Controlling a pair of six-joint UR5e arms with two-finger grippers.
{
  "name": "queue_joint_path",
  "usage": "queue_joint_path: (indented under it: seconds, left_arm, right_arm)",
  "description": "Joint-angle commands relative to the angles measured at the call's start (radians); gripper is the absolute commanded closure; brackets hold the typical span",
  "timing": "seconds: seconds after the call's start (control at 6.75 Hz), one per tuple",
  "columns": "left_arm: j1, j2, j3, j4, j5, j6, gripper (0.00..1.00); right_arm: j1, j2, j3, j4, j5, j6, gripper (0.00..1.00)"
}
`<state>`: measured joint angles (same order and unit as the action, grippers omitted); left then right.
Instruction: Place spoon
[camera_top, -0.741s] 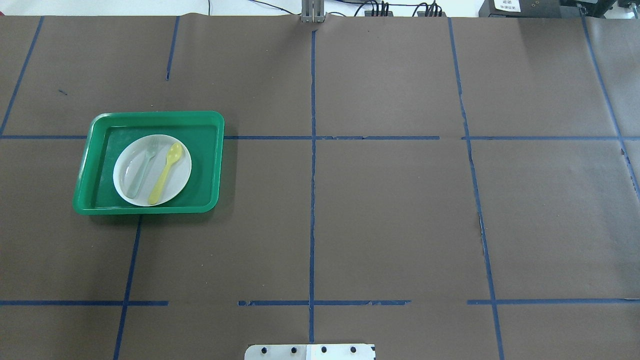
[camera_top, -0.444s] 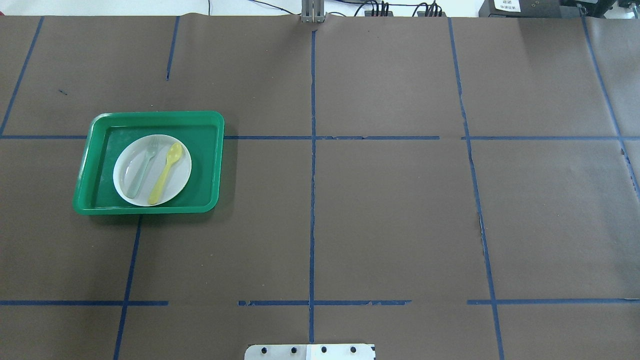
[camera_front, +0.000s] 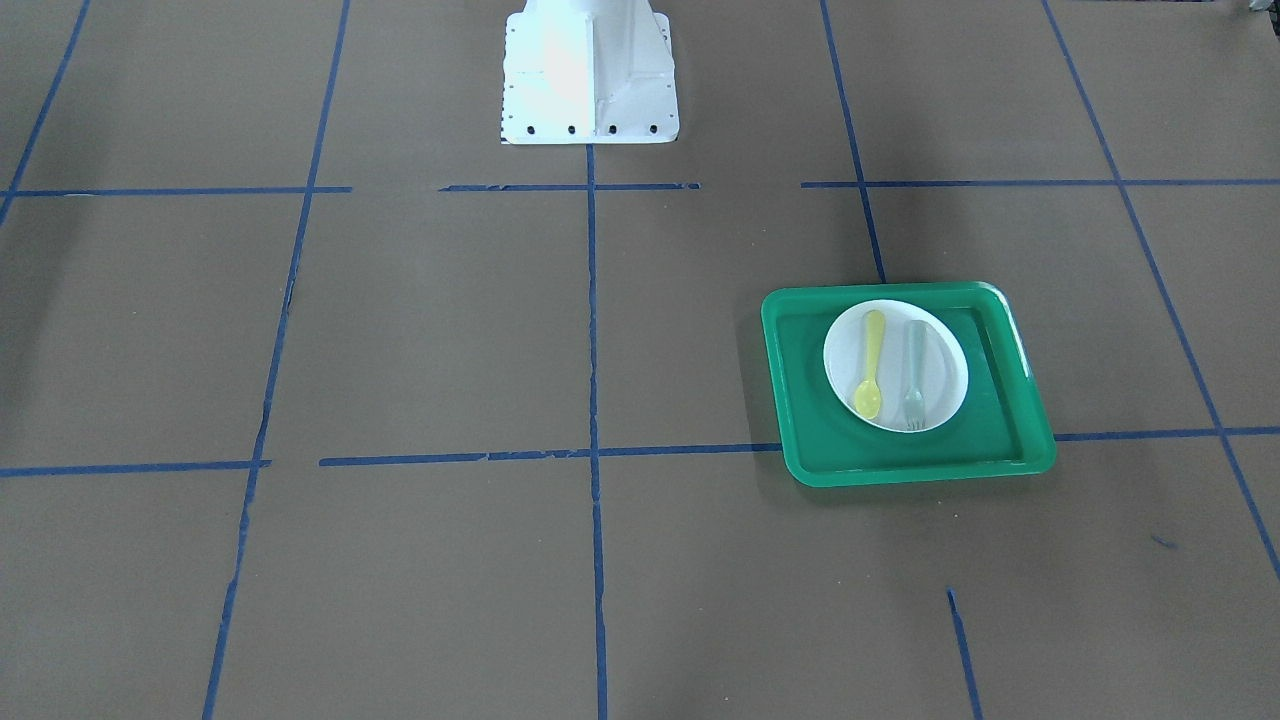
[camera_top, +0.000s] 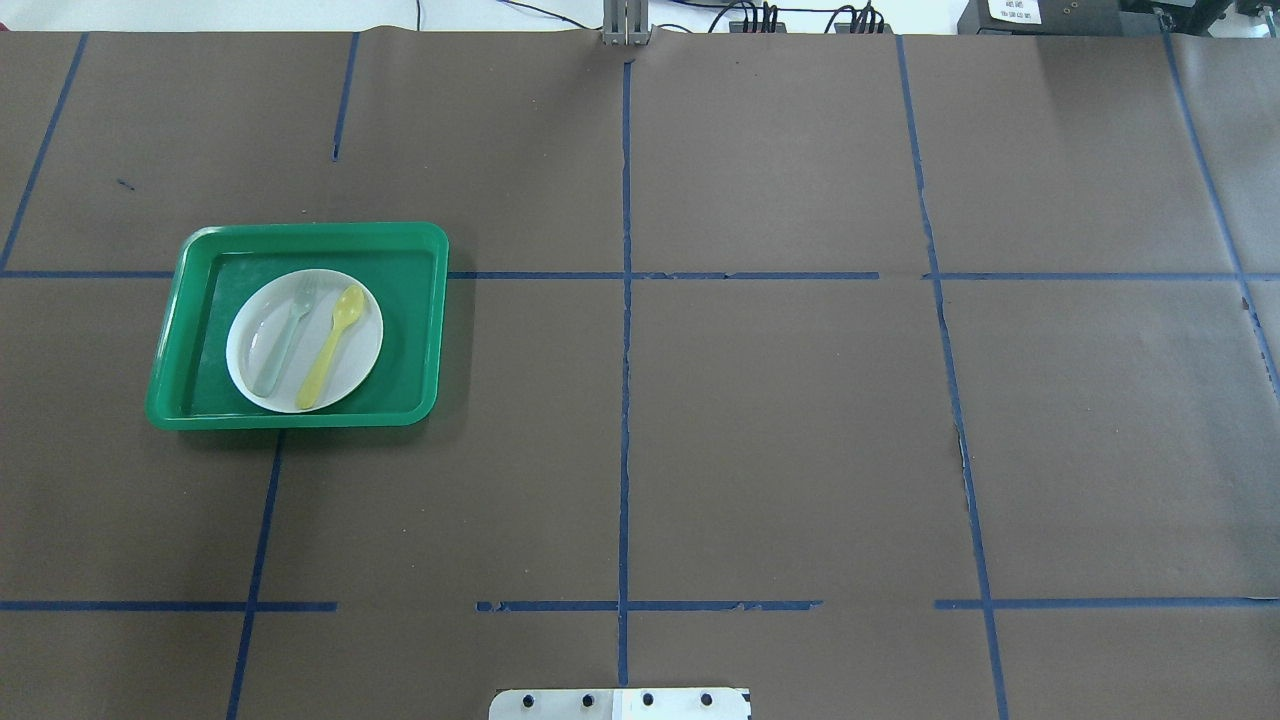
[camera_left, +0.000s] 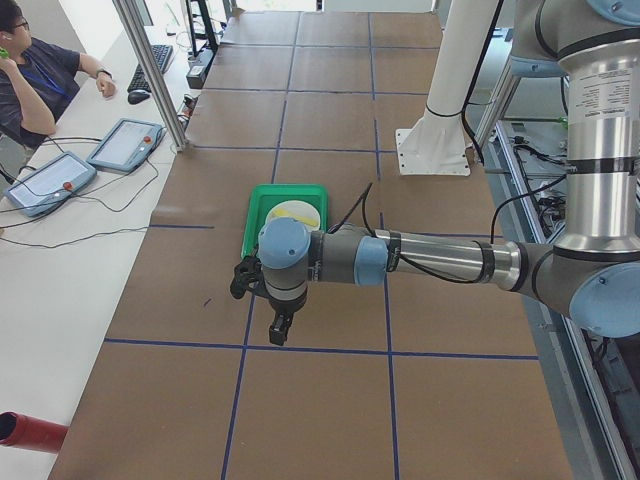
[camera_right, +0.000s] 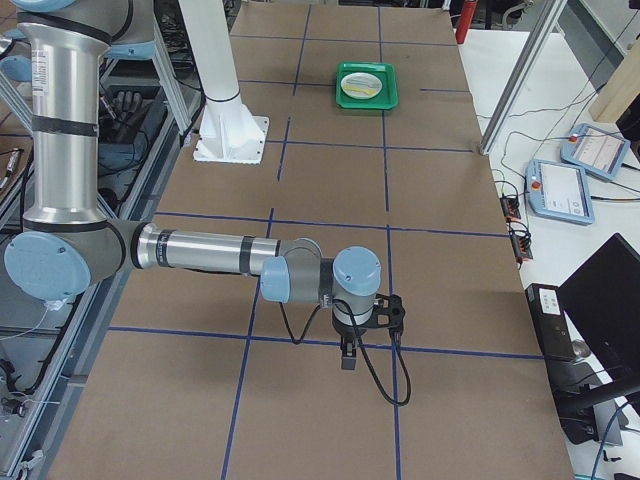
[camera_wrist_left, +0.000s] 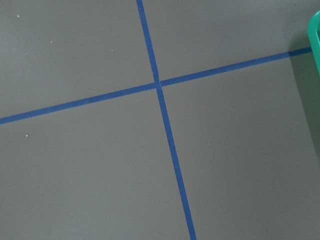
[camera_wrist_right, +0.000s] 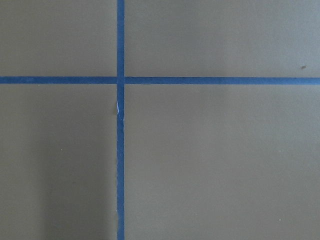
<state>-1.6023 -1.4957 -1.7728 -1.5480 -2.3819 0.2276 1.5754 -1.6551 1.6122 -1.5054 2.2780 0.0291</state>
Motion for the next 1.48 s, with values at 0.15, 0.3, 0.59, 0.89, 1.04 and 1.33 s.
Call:
queue_joint_path:
  seconds: [0.15,0.3,0.59,0.89,1.04,1.33]
  left_arm:
    - [0.15,-0.034,-0.022,-0.202,0.001,-0.13,0.0]
    - [0.224,-0.043,-0.043,-0.316,0.006,-0.289,0.0]
    - [0.426,-0.119,-0.027,-0.464,0.061,-0.61,0.01]
    - [0.638,-0.234,0.018,-0.465,0.261,-0.839,0.01]
    - [0.724,-0.306,0.092,-0.465,0.342,-0.916,0.03]
    - [0.788,-0.328,0.128,-0.463,0.362,-0.923,0.22]
  right_arm:
    - [0.0,0.001,0.0,0.001,-0.002,0.0,0.0]
    - [0.0,0.0,0.0,0.001,0.0,0.0,0.0]
    - [0.0,0.0,0.0,0.001,0.0,0.0,0.0]
    - [0.0,0.0,0.0,0.001,0.0,0.0,0.0]
    - [0.0,0.0,0.0,-0.001,0.0,0.0,0.0]
    - [0.0,0.0,0.0,0.001,0.0,0.0,0.0]
